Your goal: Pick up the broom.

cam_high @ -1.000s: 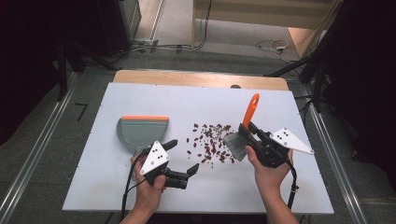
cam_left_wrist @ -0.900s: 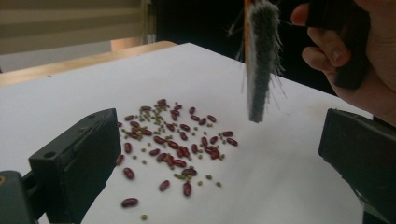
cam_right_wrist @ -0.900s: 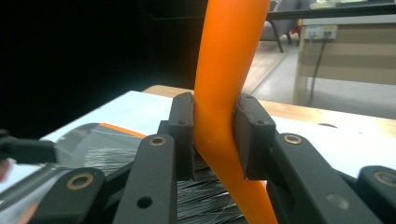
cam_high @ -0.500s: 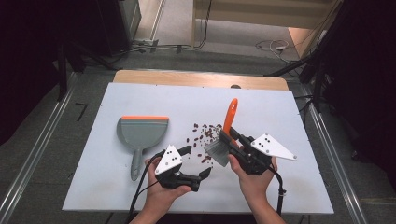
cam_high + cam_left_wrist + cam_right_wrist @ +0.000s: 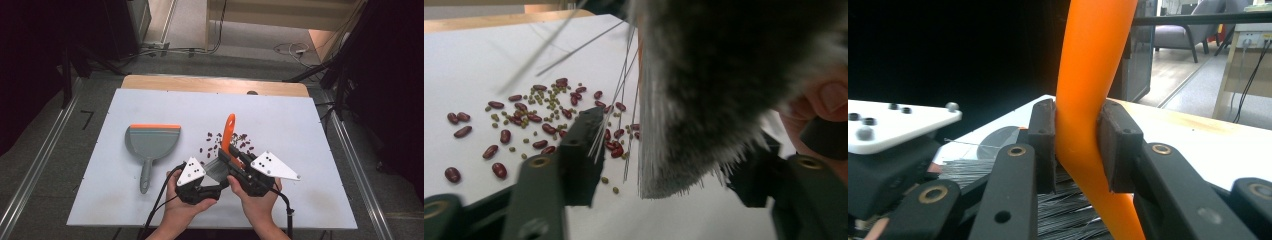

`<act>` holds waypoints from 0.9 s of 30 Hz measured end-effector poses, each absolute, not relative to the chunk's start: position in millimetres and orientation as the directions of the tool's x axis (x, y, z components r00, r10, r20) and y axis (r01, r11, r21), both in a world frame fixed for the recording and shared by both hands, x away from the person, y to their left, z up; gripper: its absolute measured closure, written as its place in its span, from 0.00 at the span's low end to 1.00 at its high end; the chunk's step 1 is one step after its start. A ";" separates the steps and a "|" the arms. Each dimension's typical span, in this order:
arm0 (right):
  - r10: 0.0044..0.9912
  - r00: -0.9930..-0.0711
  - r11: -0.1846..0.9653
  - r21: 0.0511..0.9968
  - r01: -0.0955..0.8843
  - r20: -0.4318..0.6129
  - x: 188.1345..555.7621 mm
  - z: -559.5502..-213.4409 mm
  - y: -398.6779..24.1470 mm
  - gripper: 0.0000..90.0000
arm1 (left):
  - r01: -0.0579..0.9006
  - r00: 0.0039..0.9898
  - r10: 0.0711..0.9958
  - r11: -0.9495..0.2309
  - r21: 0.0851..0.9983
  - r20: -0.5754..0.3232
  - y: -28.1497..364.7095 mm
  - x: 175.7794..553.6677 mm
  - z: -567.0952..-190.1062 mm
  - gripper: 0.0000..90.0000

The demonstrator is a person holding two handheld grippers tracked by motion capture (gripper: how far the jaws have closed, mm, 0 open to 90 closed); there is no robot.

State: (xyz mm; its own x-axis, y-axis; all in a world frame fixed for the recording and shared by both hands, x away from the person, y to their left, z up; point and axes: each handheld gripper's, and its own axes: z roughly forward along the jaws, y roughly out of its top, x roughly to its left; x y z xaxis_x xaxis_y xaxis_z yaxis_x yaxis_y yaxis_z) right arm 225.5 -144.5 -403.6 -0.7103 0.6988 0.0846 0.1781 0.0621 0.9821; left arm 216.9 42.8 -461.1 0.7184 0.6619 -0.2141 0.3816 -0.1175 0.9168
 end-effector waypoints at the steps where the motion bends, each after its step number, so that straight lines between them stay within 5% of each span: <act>1: 0.699 -0.710 0.062 0.982 0.178 0.085 225.5 -403.6 -144.5 0.76 | 0.376 0.718 0.664 -0.119 0.919 -0.208 43.0 216.8 -461.5 0.51; 3: 0.697 -0.712 0.063 0.982 0.180 0.086 223.7 -404.0 -142.5 0.76 | 0.378 0.719 0.661 -0.109 0.919 -0.217 44.5 217.1 -461.0 0.69; 8: 0.699 -0.710 0.061 0.982 0.179 0.086 223.0 -405.3 -141.2 0.76 | 0.376 0.730 0.651 -0.127 0.918 -0.209 44.8 217.6 -462.0 0.89; 16: 0.671 -0.738 0.089 0.980 0.179 0.074 228.2 -407.5 -141.5 0.75 | 0.375 0.742 0.645 -0.175 0.911 -0.182 49.3 219.5 -461.1 0.95; 20: 0.628 -0.777 0.121 0.981 0.150 0.042 235.7 -405.5 -149.5 0.59 | 0.360 0.763 0.625 -0.197 0.912 -0.166 58.5 222.8 -457.3 0.95; 27: 0.526 -0.848 0.143 0.977 0.158 0.061 252.2 -402.6 -168.8 0.54 | 0.368 0.779 0.602 -0.213 0.905 -0.175 73.2 231.6 -453.2 0.95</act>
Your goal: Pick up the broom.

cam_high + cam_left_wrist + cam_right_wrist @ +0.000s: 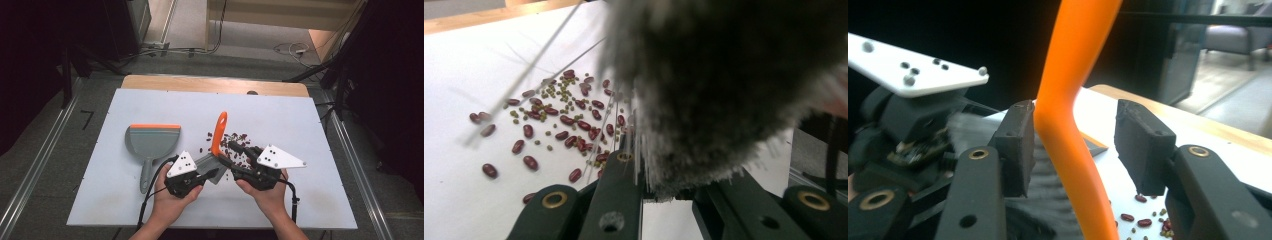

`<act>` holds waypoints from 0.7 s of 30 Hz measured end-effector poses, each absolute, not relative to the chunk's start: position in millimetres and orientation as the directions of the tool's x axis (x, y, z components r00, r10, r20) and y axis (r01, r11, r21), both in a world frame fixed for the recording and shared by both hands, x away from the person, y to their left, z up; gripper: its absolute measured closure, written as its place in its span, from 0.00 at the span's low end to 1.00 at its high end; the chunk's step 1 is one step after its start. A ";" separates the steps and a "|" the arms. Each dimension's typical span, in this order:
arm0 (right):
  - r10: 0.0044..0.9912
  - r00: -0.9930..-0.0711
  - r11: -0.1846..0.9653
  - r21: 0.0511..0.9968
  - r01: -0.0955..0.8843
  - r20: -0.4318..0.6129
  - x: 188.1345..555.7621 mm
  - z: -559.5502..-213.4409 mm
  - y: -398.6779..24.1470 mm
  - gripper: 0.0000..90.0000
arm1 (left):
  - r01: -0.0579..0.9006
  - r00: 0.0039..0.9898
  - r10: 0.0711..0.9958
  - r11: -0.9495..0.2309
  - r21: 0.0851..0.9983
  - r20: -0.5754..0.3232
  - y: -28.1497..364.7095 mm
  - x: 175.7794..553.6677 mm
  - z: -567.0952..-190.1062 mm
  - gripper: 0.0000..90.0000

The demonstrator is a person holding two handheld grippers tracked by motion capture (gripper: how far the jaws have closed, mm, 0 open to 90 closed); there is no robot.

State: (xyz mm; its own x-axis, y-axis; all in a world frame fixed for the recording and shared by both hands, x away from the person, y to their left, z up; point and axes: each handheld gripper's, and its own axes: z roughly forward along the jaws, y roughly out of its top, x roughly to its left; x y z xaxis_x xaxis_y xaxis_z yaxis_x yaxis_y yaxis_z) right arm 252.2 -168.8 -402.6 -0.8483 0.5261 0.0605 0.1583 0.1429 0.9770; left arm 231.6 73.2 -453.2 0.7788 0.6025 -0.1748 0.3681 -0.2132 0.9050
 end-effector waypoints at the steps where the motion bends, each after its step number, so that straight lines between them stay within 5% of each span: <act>1: 0.526 -0.848 0.143 0.977 0.158 0.061 252.2 -402.6 -168.8 0.54 | 0.368 0.783 0.597 -0.215 0.905 -0.177 75.6 232.8 -452.8 0.95; 10: 0.337 -0.939 0.224 0.963 0.150 0.068 273.8 -411.4 -176.6 0.58 | 0.330 0.855 0.485 -0.237 0.914 -0.183 90.3 237.8 -446.8 0.95; 21: 0.149 -0.969 0.233 0.945 0.229 0.198 281.6 -425.2 -172.8 0.61 | 0.293 0.913 0.362 -0.258 0.921 -0.189 87.7 235.7 -447.3 0.95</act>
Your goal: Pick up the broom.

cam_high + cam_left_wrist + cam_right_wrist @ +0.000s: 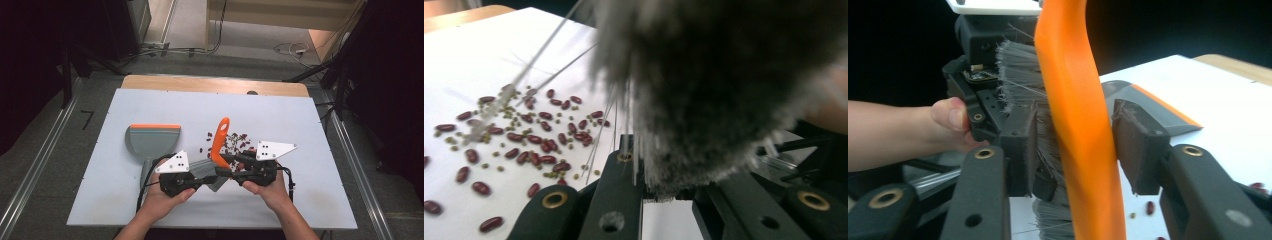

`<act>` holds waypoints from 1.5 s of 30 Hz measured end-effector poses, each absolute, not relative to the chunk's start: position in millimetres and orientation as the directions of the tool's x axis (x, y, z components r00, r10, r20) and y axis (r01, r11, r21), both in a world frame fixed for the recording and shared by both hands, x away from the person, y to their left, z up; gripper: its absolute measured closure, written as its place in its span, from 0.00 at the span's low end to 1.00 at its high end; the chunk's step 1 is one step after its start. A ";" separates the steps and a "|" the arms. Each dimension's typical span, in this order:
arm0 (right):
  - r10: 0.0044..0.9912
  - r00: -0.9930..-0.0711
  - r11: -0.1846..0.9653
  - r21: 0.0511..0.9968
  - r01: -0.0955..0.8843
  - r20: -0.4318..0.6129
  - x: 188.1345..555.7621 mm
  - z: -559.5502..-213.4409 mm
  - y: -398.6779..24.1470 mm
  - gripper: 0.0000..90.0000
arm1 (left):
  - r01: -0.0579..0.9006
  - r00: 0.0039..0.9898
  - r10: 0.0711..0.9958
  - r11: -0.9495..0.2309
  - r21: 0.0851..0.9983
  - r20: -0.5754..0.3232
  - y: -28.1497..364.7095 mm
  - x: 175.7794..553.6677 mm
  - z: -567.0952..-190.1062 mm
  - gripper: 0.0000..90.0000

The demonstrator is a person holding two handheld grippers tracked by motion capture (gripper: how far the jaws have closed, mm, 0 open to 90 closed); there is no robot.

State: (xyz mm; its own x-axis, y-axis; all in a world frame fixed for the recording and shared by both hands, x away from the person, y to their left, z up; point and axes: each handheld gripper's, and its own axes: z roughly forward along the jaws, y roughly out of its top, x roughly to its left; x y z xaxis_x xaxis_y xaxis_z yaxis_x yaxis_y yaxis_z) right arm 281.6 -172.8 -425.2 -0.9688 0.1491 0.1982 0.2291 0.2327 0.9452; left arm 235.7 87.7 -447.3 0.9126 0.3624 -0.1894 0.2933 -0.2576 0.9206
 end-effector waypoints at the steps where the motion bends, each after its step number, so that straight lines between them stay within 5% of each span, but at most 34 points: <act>1: 0.149 -0.969 0.233 0.945 0.229 0.198 281.6 -425.2 -172.8 0.61 | 0.294 0.915 0.356 -0.257 0.921 -0.193 87.4 235.5 -447.4 0.95; 4: 0.087 -0.968 0.253 0.934 0.250 0.236 284.2 -429.1 -170.6 0.63 | 0.288 0.922 0.334 -0.263 0.921 -0.193 86.3 235.1 -447.7 0.95; 9: 0.076 -0.963 0.247 0.931 0.269 0.258 285.5 -430.6 -173.3 0.75 | 0.297 0.927 0.310 -0.258 0.919 -0.212 86.5 236.5 -448.6 0.95; 14: 0.095 -0.968 0.272 0.929 0.249 0.231 282.2 -429.1 -172.7 0.76 | 0.315 0.921 0.313 -0.254 0.914 -0.231 86.9 239.1 -451.2 0.92; 18: 0.132 -0.965 0.268 0.929 0.255 0.227 280.3 -427.6 -171.9 0.76 | 0.327 0.903 0.363 -0.237 0.915 -0.229 87.3 237.6 -451.0 0.77; 19: 0.170 -0.963 0.272 0.929 0.249 0.209 278.9 -426.2 -172.0 0.76 | 0.330 0.898 0.375 -0.232 0.915 -0.229 87.9 237.4 -451.0 0.64; 20: 0.170 -0.963 0.272 0.929 0.249 0.209 278.9 -426.2 -172.0 0.76 | 0.333 0.893 0.388 -0.225 0.916 -0.230 88.6 236.9 -450.7 0.64; 21: 0.203 -0.959 0.272 0.929 0.250 0.199 278.9 -425.2 -173.1 0.76 | 0.335 0.887 0.401 -0.218 0.917 -0.229 90.3 236.5 -450.3 0.52; 22: 0.203 -0.959 0.272 0.929 0.250 0.199 278.9 -425.2 -173.1 0.76 | 0.336 0.881 0.414 -0.206 0.919 -0.229 92.1 236.4 -450.1 0.52; 24: 0.275 -0.942 0.259 0.928 0.266 0.194 280.4 -424.3 -176.6 0.76 | 0.339 0.865 0.446 -0.187 0.922 -0.227 96.5 236.4 -449.4 0.35; 31: 0.389 -0.905 0.258 0.922 0.289 0.175 284.1 -424.7 -184.4 0.76 | 0.360 0.817 0.524 -0.138 0.923 -0.241 113.8 238.0 -450.0 0.12; 36: 0.458 -0.875 0.260 0.918 0.301 0.157 286.4 -423.9 -188.5 0.76 | 0.354 0.797 0.559 -0.126 0.927 -0.228 123.0 238.3 -449.5 0.01; 45: 0.560 -0.819 0.267 0.908 0.323 0.127 291.3 -421.8 -197.8 0.76 | 0.336 0.769 0.602 -0.096 0.937 -0.214 139.4 237.5 -450.0 0.00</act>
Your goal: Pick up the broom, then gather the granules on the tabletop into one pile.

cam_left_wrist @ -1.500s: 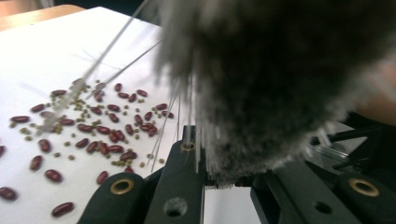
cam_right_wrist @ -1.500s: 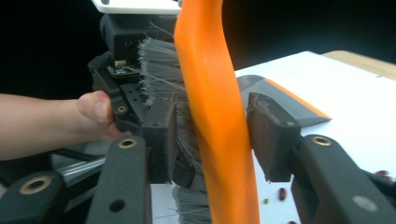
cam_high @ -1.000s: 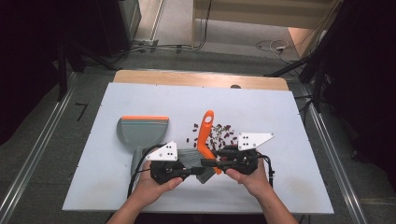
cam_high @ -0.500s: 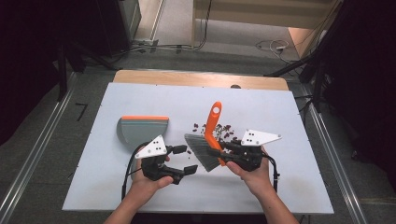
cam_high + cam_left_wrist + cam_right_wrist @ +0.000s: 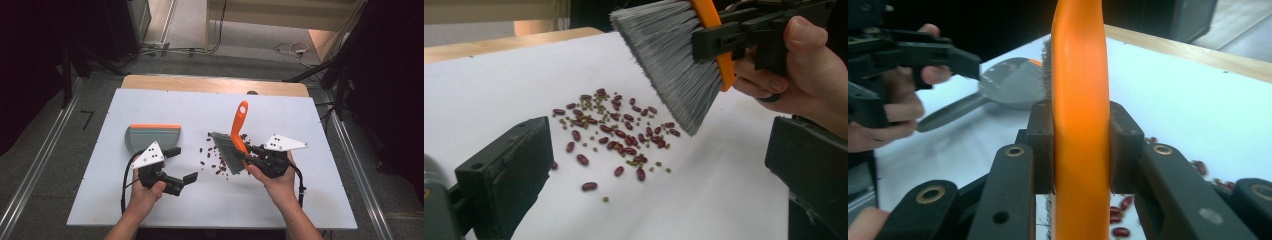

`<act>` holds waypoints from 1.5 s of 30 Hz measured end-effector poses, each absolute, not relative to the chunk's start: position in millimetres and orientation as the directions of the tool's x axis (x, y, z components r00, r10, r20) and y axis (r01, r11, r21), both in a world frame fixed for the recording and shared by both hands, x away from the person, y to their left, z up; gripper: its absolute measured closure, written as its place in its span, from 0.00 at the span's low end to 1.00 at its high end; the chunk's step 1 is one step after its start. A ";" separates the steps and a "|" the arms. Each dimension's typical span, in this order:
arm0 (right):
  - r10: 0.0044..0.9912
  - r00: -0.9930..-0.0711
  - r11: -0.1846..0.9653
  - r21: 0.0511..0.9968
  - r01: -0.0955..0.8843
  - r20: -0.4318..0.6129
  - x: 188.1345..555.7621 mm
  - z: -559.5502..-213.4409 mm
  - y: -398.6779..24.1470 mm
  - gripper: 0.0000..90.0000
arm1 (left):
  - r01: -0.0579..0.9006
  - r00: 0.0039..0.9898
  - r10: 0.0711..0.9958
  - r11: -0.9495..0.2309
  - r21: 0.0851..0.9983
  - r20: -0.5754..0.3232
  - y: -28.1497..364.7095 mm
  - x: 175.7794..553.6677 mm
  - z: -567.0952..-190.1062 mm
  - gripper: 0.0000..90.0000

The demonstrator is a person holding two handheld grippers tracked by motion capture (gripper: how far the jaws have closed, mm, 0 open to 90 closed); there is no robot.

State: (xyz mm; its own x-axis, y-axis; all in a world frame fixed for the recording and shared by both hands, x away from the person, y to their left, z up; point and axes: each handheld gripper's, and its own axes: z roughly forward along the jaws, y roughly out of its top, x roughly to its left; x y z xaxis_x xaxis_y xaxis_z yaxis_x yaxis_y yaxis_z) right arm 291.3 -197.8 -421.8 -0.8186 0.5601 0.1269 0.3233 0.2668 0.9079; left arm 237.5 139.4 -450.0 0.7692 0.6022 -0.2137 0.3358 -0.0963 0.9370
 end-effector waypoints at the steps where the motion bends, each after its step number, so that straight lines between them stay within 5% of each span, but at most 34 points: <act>1: 0.572 -0.812 0.270 0.907 0.323 0.119 291.9 -421.3 -199.1 0.76 | 0.337 0.767 0.605 -0.096 0.937 -0.214 141.1 237.3 -450.0 0.00; 20: 0.721 -0.682 0.245 0.877 0.414 0.121 311.4 -413.0 -236.7 0.76 | 0.346 0.709 0.684 -0.123 0.930 -0.173 166.2 232.5 -455.2 0.00; 45: 0.834 -0.552 0.359 0.767 0.532 -0.008 336.3 -422.8 -262.7 0.76 | 0.331 0.674 0.720 -0.095 0.939 -0.165 189.1 232.9 -459.3 0.00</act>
State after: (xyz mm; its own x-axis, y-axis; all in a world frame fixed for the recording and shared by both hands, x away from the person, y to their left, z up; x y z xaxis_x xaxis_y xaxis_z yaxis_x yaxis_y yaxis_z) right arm 336.3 -262.7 -422.8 -0.5521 0.8337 -0.0077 0.5316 0.3591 0.7671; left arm 232.9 189.1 -459.3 0.6743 0.7198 -0.1648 0.3313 -0.0954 0.9387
